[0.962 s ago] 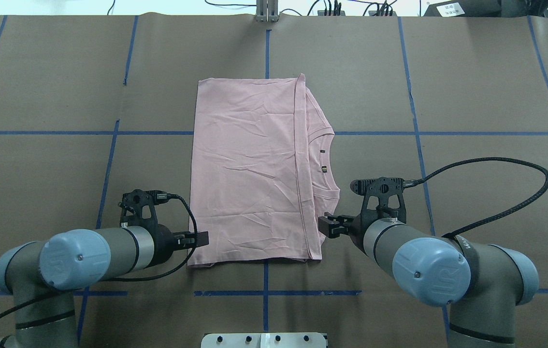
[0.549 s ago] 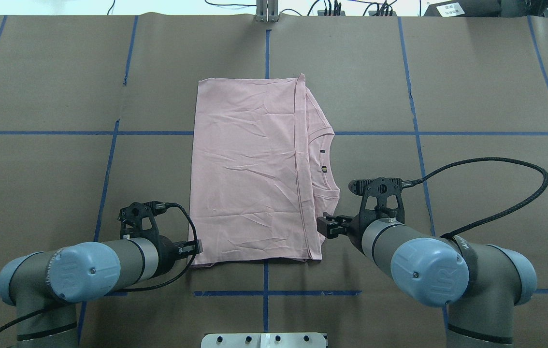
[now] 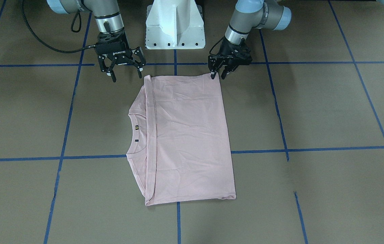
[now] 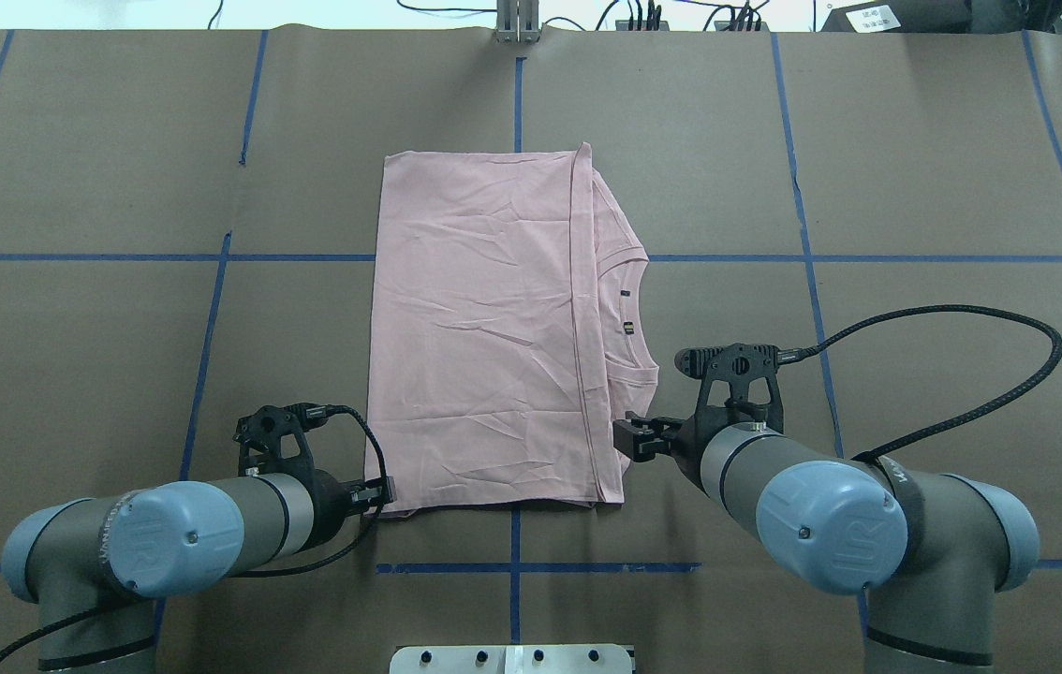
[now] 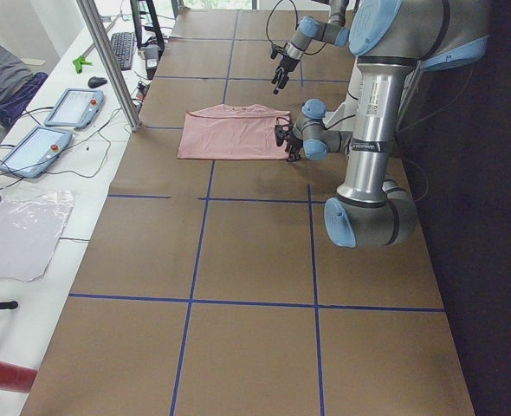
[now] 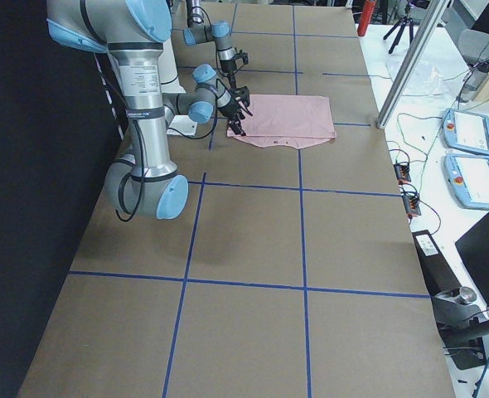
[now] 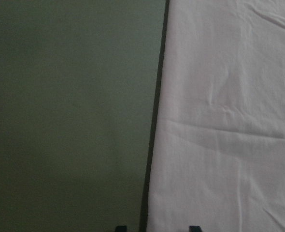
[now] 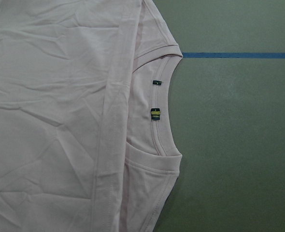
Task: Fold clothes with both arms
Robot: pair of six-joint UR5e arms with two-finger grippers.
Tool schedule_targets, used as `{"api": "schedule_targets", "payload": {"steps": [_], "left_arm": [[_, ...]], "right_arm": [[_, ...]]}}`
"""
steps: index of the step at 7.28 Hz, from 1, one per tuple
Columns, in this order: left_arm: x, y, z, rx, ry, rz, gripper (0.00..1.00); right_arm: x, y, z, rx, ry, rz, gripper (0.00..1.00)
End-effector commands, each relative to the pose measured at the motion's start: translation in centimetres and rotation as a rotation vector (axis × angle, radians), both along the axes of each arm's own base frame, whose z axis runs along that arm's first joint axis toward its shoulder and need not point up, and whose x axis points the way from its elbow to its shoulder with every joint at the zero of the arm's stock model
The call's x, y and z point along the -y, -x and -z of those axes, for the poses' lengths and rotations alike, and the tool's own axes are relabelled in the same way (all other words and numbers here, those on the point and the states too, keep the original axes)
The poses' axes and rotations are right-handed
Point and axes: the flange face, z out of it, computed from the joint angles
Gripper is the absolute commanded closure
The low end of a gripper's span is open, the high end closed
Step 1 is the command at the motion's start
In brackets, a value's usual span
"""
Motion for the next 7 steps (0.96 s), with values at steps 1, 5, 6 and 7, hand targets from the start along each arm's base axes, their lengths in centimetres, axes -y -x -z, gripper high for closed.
{"api": "schedule_targets", "payload": {"steps": [1, 5, 6, 7], "left_arm": [[-0.3, -0.3, 0.5, -0.01, 0.003, -0.004, 0.47], [-1.4, -0.8, 0.4, -0.015, 0.025, -0.007, 0.59], [-1.4, -0.8, 0.4, -0.015, 0.025, -0.007, 0.59], [-1.5, -0.8, 0.6, -0.018, 0.026, -0.008, 0.68]], "right_arm": [[0.0, 0.0, 0.0, -0.001, 0.0, -0.002, 0.0], [0.0, 0.0, 0.0, -0.001, -0.001, -0.003, 0.0], [0.0, 0.0, 0.0, 0.001, -0.001, -0.002, 0.0], [0.0, 0.0, 0.0, -0.001, 0.0, -0.002, 0.0]]}}
